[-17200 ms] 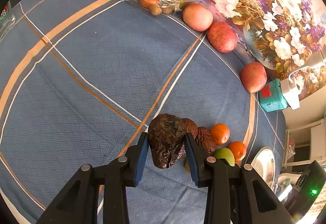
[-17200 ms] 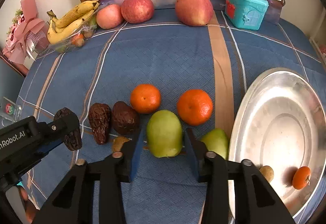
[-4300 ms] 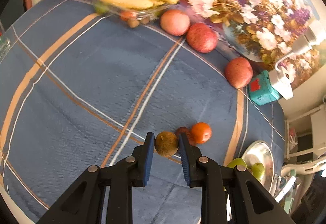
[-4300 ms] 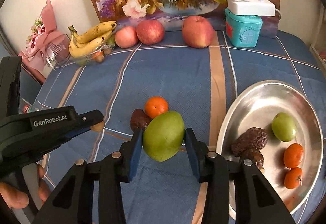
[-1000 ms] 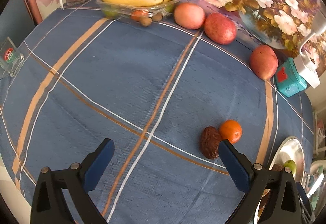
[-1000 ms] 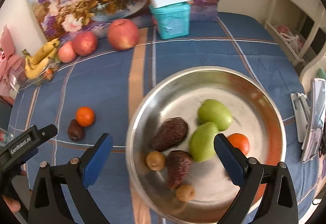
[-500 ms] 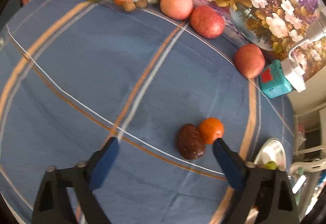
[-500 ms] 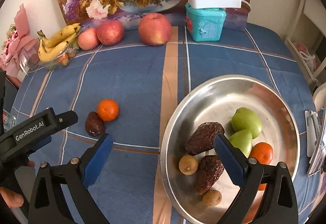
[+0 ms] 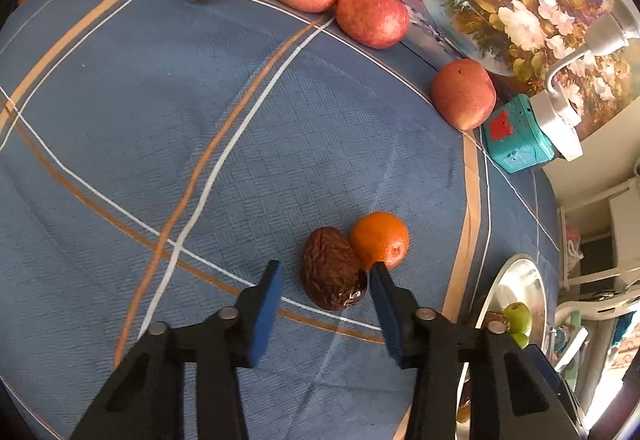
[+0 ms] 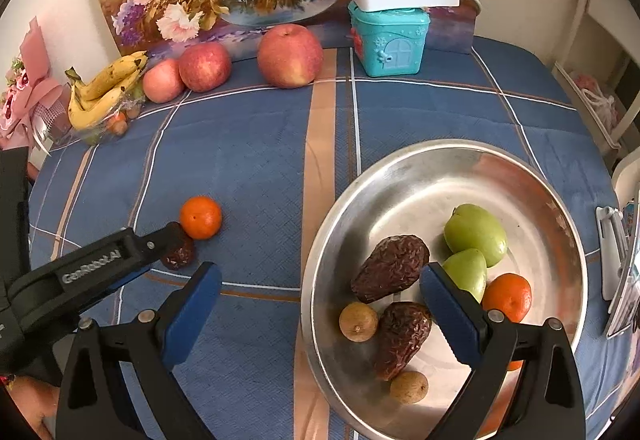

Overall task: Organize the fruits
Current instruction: 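Grasp the dried red date with the left tool while the right tool grasps the tangerine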

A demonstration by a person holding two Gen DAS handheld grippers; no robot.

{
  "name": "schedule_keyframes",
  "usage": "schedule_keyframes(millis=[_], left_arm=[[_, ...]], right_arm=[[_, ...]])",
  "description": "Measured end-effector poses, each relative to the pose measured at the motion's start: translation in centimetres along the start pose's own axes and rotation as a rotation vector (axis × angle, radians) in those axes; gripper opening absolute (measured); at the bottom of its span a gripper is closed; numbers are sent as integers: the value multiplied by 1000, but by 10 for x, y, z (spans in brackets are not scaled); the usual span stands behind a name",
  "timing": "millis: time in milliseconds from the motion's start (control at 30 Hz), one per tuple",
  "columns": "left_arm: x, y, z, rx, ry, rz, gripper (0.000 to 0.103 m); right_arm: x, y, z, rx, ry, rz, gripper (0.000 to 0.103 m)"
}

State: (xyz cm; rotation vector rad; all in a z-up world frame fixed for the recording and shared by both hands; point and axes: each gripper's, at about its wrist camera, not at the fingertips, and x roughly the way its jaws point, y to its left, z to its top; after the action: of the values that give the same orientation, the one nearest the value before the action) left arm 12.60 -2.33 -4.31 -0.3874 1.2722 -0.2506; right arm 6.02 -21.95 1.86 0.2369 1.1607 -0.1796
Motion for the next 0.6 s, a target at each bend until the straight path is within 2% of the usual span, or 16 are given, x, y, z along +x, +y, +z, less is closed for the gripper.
schedule_keyframes(millis=[33, 233, 333, 600], left_arm=[[0, 0, 0, -2, 1, -14, 37], [-4, 8, 0, -40, -3, -24, 37], [-10, 18, 2, -65, -18, -3, 37], [-25, 47, 11, -155, -63, -13, 37]], right_arm=[[0, 0, 0, 1, -1, 1, 99], [-2, -1, 1, -3, -6, -9, 99], [-2, -1, 1, -6, -9, -14, 99], [0, 5, 2, -16, -20, -2, 99]])
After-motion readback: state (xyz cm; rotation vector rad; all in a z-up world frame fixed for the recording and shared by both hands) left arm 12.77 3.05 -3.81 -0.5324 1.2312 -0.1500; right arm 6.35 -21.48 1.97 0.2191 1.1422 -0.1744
